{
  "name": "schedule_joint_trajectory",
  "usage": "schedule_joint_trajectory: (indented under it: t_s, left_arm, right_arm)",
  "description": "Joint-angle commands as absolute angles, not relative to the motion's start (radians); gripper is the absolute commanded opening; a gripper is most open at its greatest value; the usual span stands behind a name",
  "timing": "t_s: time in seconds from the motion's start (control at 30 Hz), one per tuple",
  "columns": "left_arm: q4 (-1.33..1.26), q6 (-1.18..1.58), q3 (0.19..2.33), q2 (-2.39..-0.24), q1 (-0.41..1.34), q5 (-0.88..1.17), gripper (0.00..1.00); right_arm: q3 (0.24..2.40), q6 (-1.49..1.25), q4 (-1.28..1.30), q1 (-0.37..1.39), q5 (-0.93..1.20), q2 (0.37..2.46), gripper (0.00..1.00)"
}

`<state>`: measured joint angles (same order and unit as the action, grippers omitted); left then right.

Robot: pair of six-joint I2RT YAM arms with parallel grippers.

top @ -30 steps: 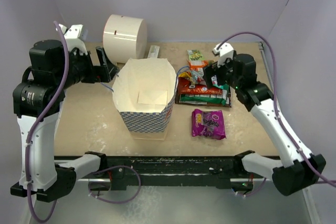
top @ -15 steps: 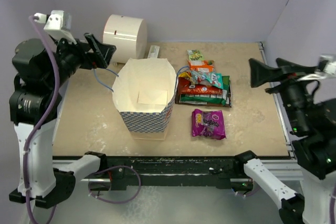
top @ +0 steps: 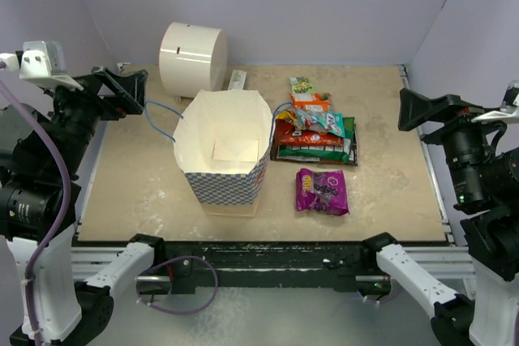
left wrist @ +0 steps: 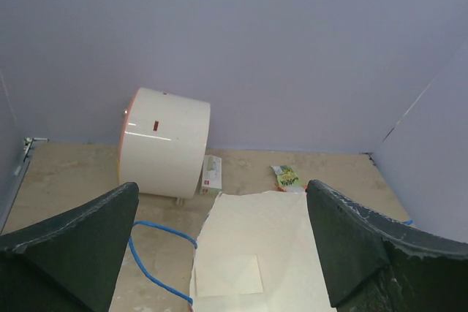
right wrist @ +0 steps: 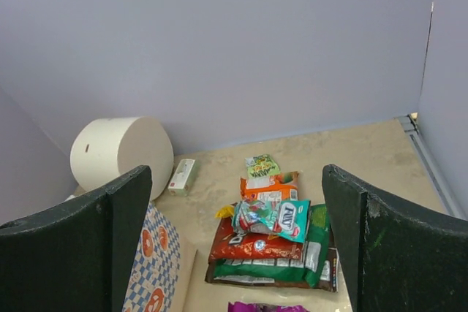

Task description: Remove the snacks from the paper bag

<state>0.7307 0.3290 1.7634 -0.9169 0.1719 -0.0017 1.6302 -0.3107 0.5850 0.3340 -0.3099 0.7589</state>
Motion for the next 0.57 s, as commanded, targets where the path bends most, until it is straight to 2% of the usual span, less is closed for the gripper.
schedule_joint_trajectory:
  t_s: [0.0,0.43,0.53]
  left_arm:
    - [0.725,0.318,1.801,-0.948,0.176,-0.035,0.99]
    - [0.732,0.31,1.778,-0.946,0.176,-0.029,0.99]
    - [0.732,0.313,1.775,-0.948,0.176,-0.028,0.99]
  right_arm:
    - [1.694,-0.304,0.608,0.336,-0.386,0.786,0.99]
    - [1.689,-0.252,0.621,0.336,-0.341,0.788,0.99]
    - [1.708,-0.296,0.644,0.336,-0.442,0.794,1.0]
